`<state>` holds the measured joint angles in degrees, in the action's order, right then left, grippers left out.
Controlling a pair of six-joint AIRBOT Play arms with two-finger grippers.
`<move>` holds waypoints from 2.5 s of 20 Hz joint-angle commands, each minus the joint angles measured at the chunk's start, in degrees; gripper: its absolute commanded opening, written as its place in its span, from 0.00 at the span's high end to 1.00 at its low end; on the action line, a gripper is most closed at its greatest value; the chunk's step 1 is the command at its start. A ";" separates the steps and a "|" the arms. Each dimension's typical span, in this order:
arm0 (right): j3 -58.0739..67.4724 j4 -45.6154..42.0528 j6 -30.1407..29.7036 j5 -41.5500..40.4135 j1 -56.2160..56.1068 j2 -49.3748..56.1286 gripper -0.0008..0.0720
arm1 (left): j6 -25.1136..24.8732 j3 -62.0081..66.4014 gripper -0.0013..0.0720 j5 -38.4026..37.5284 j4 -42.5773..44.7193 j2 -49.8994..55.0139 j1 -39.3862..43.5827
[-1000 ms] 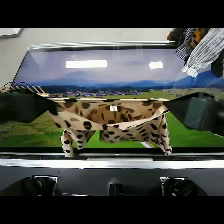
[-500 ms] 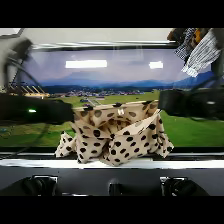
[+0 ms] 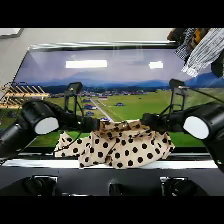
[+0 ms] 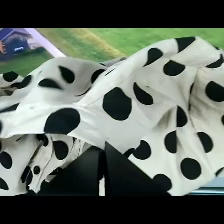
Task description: Fold the clothes and pants, and hang the long-sleeved shirts on hangers.
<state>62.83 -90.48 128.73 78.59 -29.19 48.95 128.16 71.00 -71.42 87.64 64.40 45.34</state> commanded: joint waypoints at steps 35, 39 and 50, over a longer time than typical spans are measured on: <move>-2.84 1.73 1.11 -5.84 0.00 1.42 0.96 | -71.32 -7.74 0.06 8.09 -13.11 12.63 -100.94; -2.84 1.70 1.11 -5.86 0.00 1.42 0.96 | -77.55 -7.72 0.06 16.65 -13.11 14.21 -100.83; -2.84 0.57 1.09 -4.92 0.00 1.42 0.96 | -85.35 -7.76 0.07 19.19 -13.09 21.90 -98.66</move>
<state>60.01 -89.36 129.80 73.08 -29.19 50.33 43.83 63.20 -53.15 74.56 84.64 -54.15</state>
